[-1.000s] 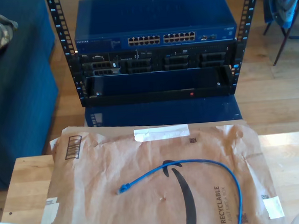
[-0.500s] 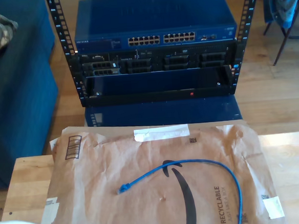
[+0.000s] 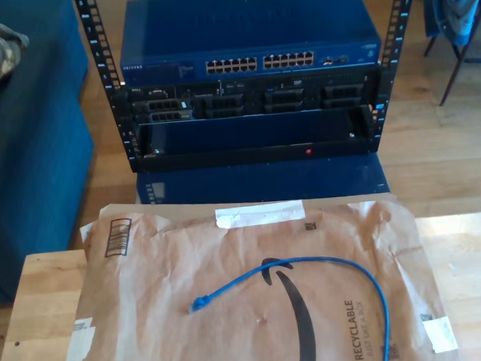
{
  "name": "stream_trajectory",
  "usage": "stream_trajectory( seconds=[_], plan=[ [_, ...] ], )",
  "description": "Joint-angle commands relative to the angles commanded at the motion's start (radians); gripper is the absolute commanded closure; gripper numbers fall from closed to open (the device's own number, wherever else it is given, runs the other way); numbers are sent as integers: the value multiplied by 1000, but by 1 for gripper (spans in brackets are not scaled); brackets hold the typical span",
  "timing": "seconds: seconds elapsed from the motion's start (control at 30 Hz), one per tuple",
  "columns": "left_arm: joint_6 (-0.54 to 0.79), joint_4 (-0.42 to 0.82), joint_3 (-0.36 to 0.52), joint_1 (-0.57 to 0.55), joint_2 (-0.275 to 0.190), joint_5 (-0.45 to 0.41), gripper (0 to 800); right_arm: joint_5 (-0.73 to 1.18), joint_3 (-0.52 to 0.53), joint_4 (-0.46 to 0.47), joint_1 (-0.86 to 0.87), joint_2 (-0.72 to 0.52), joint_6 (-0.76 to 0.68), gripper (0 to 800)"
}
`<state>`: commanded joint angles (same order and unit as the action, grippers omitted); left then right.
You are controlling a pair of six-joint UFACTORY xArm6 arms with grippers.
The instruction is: Grab the cable and plug it in
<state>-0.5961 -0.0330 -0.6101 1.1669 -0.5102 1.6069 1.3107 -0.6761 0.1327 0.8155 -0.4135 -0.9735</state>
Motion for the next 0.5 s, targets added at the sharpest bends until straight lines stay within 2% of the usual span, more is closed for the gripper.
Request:
stream_trajectory(
  seconds=[0.1, 0.2, 0.4, 0.5],
  plan=[
    [-127, -11, -21, -129, -2, 5, 0, 46, -41, 0, -158, -9, -121, 2],
    [-198, -37, -63, -216, 0, 12, 0, 106, -91, -3, -318, -23, -239, 2],
    [-279, -100, -146, -333, 5, 63, 0, 170, -155, -166, -539, -51, -402, 3],
    [-318, -138, -167, -381, 2, 68, 0, 170, -178, -187, -649, -58, -482, 3]
  ],
)
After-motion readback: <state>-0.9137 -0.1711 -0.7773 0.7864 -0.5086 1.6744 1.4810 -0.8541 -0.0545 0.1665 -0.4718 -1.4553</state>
